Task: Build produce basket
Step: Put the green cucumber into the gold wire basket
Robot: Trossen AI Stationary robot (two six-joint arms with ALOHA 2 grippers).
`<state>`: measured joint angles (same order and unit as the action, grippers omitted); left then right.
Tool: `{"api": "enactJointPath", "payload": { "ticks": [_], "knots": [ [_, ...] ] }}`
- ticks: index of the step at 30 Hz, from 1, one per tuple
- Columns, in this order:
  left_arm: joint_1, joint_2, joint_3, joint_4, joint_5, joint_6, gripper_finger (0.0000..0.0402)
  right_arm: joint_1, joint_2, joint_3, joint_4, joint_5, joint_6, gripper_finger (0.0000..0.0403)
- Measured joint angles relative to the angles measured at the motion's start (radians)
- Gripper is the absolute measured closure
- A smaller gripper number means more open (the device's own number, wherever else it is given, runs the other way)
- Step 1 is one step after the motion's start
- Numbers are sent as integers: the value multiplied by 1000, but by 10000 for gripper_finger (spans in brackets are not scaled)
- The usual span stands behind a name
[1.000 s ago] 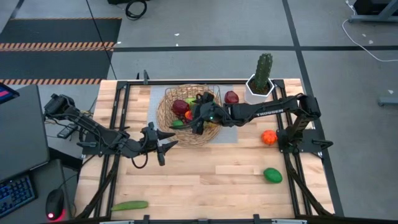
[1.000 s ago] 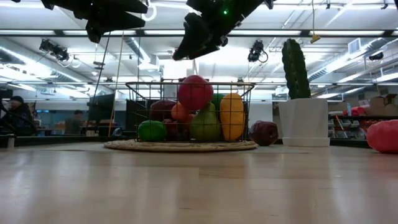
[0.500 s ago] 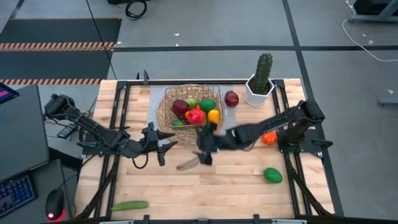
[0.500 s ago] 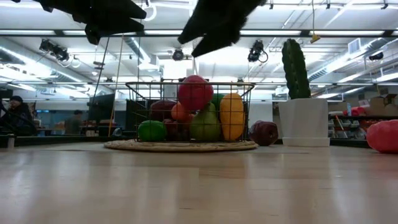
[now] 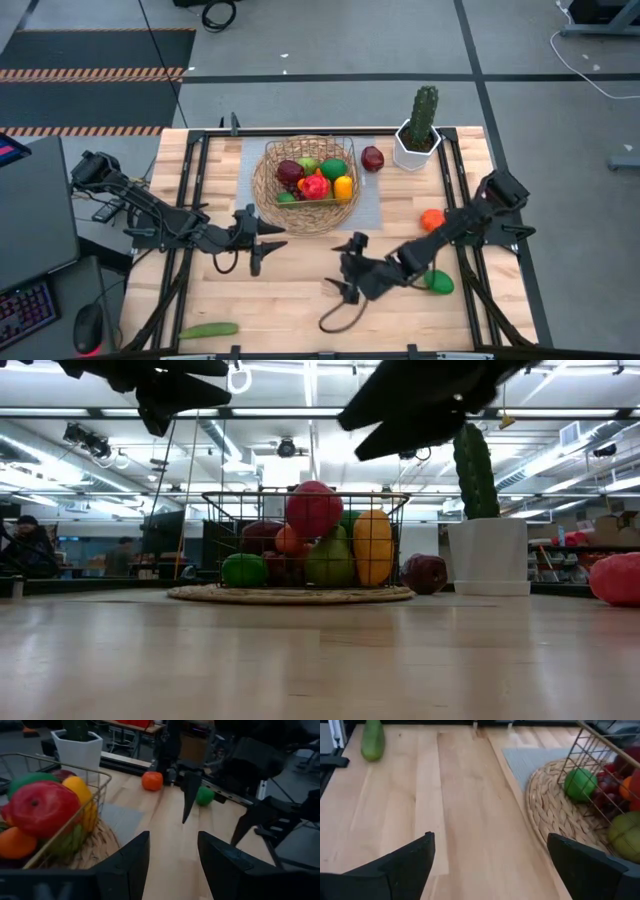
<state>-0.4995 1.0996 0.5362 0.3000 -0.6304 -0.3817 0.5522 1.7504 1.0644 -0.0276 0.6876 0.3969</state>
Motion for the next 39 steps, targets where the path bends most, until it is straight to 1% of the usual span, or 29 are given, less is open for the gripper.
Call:
{"api": "enactJointPath", "payload": {
  "ticks": [3,6,7,9,12,15,18,22,26,29,33,36,39],
  "knots": [
    [0,0,0,2,7,2,228,47,0,-40,66,63,-3,19],
    [18,0,0,45,5,82,228,87,0,-81,144,113,-46,22],
    [22,0,0,65,5,106,228,97,0,-94,172,126,-50,23],
    [22,0,0,98,10,95,228,115,0,-115,201,134,-48,24],
    [9,0,16,64,94,64,227,136,0,-148,235,134,0,25],
    [-38,0,76,-56,111,44,228,159,0,-193,244,138,42,25],
    [-87,4,183,-260,111,0,228,171,0,-241,290,158,73,25],
    [-136,64,360,-608,87,-123,228,173,0,-309,392,159,98,25],
    [-184,168,507,-834,92,-248,228,177,0,-361,486,150,101,25],
    [-216,264,592,-944,145,-302,228,189,0,-378,526,153,101,25],
    [-249,386,690,-1061,270,-387,228,203,0,-380,537,158,100,25],
    [-273,467,744,-1098,365,-446,227,207,0,-381,546,158,100,25],
    [-303,532,783,-1126,436,-504,227,210,0,-380,554,158,99,25]
  ]
}}
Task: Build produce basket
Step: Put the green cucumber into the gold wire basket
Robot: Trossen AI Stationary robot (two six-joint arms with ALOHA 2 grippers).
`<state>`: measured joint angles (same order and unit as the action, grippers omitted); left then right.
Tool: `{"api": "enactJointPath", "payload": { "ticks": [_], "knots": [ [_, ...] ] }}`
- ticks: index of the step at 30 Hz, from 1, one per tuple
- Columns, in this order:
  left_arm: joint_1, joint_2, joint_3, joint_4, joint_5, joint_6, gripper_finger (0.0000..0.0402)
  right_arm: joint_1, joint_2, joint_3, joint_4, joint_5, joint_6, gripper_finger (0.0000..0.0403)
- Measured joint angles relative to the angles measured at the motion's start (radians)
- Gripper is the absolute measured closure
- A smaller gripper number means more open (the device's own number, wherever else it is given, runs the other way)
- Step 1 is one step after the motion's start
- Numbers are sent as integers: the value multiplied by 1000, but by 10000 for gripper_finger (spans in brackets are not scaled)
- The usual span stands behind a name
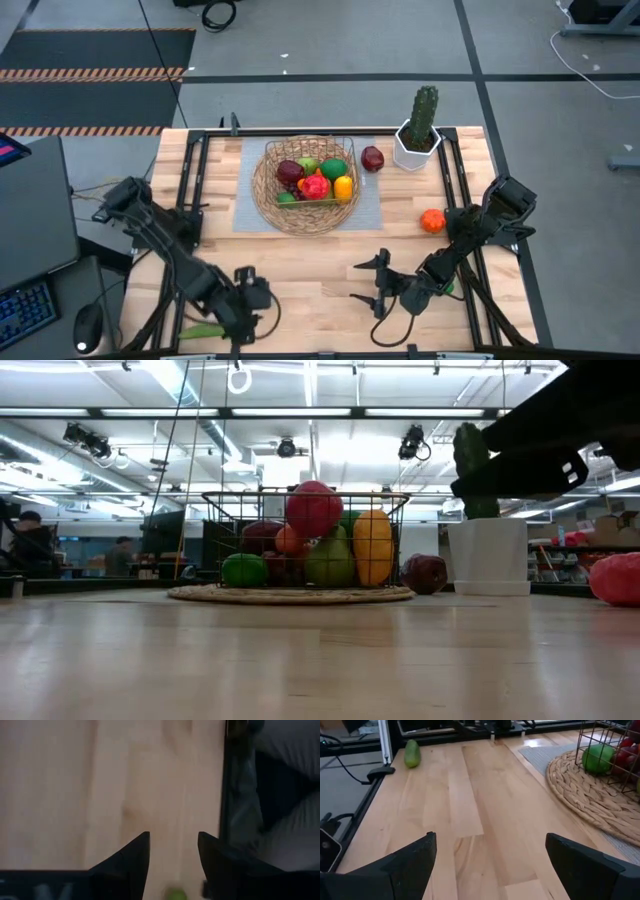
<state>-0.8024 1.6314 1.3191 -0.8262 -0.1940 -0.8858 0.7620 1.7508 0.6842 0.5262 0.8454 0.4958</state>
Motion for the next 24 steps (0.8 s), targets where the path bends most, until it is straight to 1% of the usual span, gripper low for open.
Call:
{"api": "enactJointPath", "payload": {
  "ticks": [3,5,7,13,15,17,19,24],
  "knots": [
    [-32,42,30,-100,92,-70,224,6,0,0,6,0,0,25],
    [-57,54,35,-131,143,-125,213,9,0,0,14,0,0,25],
    [-86,58,35,-166,154,-191,197,10,0,0,21,0,0,25],
    [-158,88,35,-178,157,-388,134,17,0,0,27,0,-1,25],
    [-182,109,35,-179,162,-435,116,16,0,0,27,0,-1,25],
    [-200,133,35,-178,190,-473,99,16,0,0,27,0,-1,25],
    [-219,157,35,-173,224,-508,89,17,0,0,26,-1,-1,25],
    [-247,208,35,-132,276,-543,86,18,0,0,27,-1,-1,25]
  ]
}}
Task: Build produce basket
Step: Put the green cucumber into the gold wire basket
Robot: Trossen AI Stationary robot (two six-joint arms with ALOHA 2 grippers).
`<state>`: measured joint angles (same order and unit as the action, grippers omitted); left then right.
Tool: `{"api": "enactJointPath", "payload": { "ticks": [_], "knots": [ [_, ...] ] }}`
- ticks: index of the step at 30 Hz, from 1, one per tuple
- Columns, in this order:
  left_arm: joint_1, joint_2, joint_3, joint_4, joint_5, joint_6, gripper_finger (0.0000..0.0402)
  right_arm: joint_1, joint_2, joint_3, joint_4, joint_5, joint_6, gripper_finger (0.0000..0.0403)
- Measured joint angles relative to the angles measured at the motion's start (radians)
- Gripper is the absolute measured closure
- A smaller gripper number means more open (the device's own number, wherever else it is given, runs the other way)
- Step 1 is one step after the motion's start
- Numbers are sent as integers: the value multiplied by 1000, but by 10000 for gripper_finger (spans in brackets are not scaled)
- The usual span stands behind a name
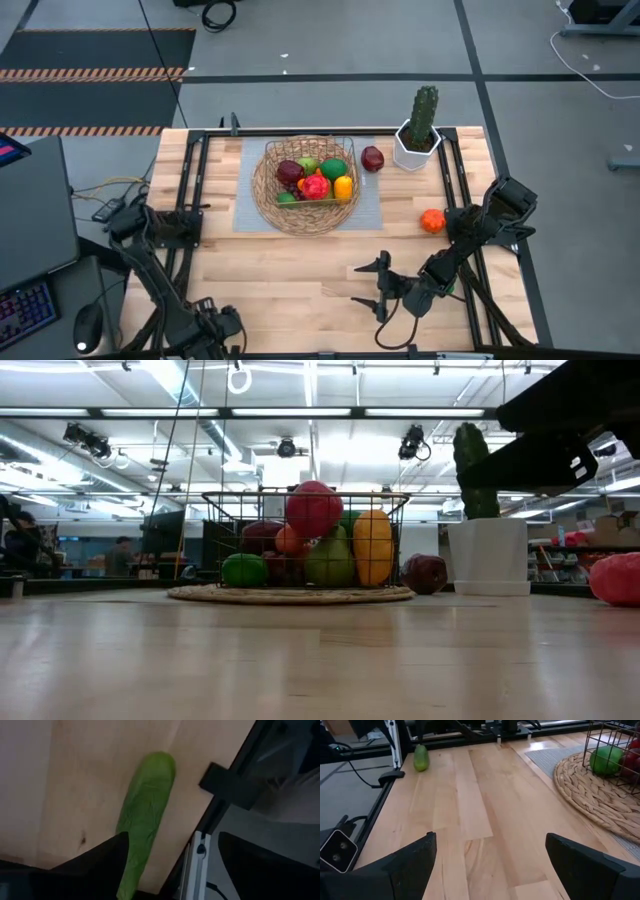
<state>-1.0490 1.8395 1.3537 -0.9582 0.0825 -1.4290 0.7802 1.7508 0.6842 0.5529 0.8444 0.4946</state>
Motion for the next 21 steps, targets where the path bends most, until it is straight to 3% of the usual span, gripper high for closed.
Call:
{"api": "enactJointPath", "payload": {
  "ticks": [21],
  "knots": [
    [-31,158,-2,-65,12,56,91,0,0,0,-2,-5,0,25]
  ]
}}
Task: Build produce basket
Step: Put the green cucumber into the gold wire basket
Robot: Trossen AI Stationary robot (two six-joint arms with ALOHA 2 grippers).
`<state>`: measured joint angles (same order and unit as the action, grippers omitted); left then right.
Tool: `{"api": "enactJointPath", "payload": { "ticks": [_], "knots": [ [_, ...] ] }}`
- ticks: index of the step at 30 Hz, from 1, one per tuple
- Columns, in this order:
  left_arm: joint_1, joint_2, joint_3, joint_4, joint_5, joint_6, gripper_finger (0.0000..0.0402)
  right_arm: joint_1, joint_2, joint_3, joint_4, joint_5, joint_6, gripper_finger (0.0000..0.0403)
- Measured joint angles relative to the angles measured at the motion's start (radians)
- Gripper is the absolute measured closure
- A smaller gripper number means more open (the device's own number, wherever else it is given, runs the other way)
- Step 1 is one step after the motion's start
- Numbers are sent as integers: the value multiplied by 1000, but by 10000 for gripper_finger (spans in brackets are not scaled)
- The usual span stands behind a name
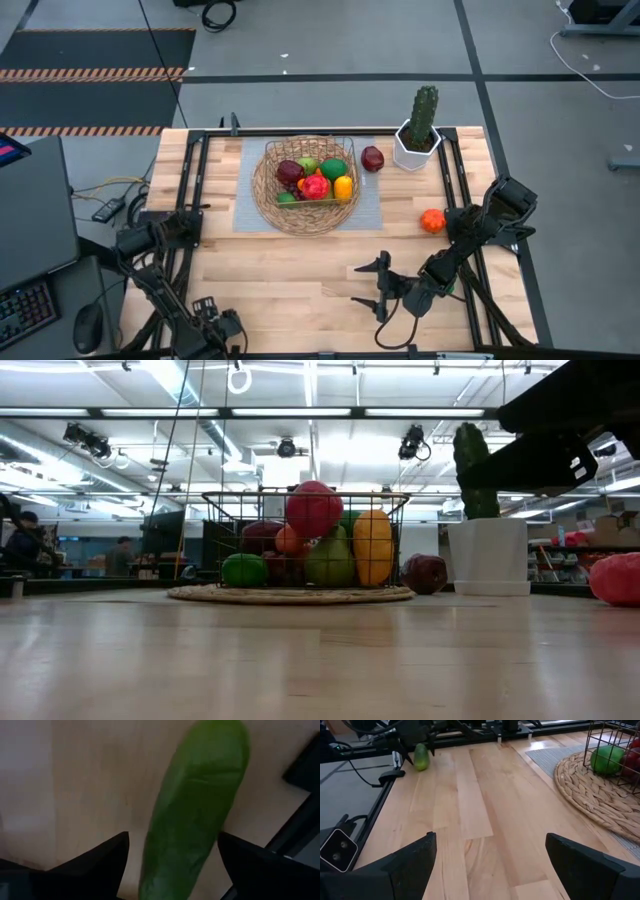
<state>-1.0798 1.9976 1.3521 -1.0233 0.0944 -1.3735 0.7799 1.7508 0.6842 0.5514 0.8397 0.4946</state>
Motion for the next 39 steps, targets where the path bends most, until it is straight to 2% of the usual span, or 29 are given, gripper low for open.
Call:
{"api": "enactJointPath", "payload": {
  "ticks": [4,11,17,20,23,25,29,33,39],
  "knots": [
    [7,0,0,-25,-2,-1,135,0,0,0,0,-2,-8,25],
    [22,-1,1,-114,-2,51,268,3,0,0,1,-2,-17,25],
    [150,-15,32,-304,-16,234,274,-1,0,0,-2,6,-34,25],
    [230,-16,78,-456,-116,351,274,-4,0,0,-6,15,-37,25],
    [319,-17,140,-559,-269,477,264,-3,0,0,-7,32,-51,25],
    [389,-28,172,-531,-357,595,255,-3,0,0,-6,32,-56,25],
    [527,-54,240,-545,-543,718,256,-3,0,0,-23,35,-56,25],
    [657,-63,326,-546,-664,877,266,-3,0,0,-43,35,-46,25],
    [830,-63,476,-544,-812,1092,258,-3,0,0,-40,32,-45,25]
  ]
}}
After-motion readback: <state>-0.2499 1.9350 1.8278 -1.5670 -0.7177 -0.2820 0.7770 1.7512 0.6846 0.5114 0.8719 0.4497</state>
